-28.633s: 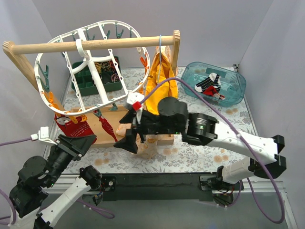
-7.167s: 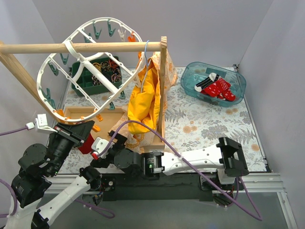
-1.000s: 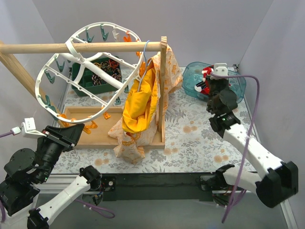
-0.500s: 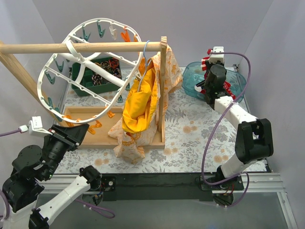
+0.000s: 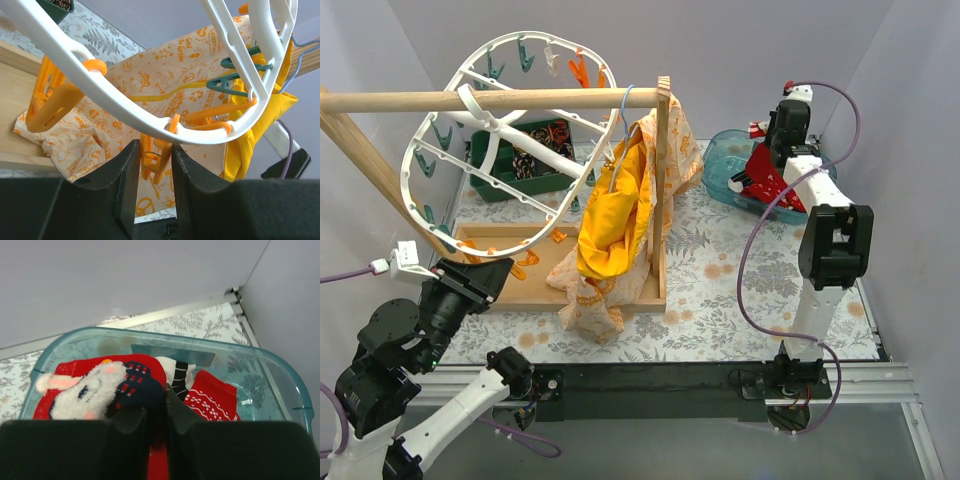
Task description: Remove the socks clipped to the hanger
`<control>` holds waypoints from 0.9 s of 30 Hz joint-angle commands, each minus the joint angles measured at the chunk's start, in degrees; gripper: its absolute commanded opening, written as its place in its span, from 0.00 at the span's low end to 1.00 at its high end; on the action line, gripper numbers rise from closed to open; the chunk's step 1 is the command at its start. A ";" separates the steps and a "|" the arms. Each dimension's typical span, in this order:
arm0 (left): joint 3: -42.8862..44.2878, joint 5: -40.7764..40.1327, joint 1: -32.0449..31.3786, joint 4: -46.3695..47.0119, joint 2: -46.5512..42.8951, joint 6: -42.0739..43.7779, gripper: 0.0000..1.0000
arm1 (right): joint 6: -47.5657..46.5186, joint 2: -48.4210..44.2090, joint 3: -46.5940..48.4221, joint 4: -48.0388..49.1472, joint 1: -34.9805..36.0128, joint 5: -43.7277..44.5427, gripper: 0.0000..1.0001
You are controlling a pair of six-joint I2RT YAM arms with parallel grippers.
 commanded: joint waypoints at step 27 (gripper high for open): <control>1.97 13.11 -0.17 -1.06 -6.31 1.04 0.77 | 6.19 -8.69 3.63 -31.41 3.39 -7.64 0.98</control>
